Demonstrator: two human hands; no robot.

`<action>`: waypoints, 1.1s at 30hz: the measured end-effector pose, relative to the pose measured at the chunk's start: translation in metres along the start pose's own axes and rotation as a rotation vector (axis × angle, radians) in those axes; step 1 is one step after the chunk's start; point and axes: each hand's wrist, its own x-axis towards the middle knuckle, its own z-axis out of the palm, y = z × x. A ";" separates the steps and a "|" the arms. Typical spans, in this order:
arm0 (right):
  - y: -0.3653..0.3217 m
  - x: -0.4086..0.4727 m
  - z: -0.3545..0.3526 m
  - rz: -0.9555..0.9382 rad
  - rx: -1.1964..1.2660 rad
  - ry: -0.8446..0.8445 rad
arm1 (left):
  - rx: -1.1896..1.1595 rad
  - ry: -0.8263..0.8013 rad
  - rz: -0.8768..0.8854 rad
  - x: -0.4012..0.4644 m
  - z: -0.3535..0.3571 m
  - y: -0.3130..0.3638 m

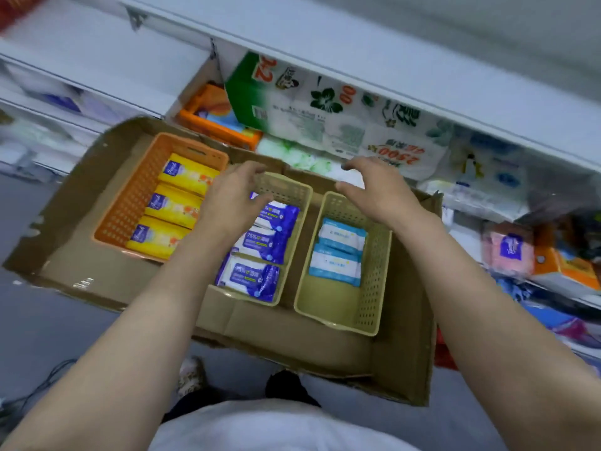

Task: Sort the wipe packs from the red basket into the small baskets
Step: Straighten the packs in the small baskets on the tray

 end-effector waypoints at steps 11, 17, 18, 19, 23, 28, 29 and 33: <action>-0.229 -0.030 0.015 -0.241 0.034 0.302 | 0.091 0.189 0.078 -0.066 -0.182 -0.153; -0.366 -0.015 0.084 -0.304 0.112 0.221 | 0.168 0.224 -0.044 -0.104 -0.275 -0.280; -0.387 -0.010 0.094 -0.324 0.120 0.209 | 0.179 0.233 -0.065 -0.108 -0.288 -0.299; -0.407 -0.004 0.104 -0.341 0.126 0.197 | 0.181 0.246 -0.086 -0.110 -0.300 -0.316; -0.476 0.029 0.134 -0.386 0.145 0.142 | 0.169 0.293 -0.159 -0.107 -0.332 -0.378; -0.547 0.101 0.161 -0.428 0.170 0.114 | 0.189 0.301 -0.216 -0.070 -0.374 -0.445; -0.561 0.118 0.165 -0.439 0.191 0.121 | 0.194 0.298 -0.216 -0.061 -0.385 -0.457; -0.620 0.186 0.172 -0.448 0.249 0.128 | 0.241 0.257 -0.213 -0.011 -0.445 -0.495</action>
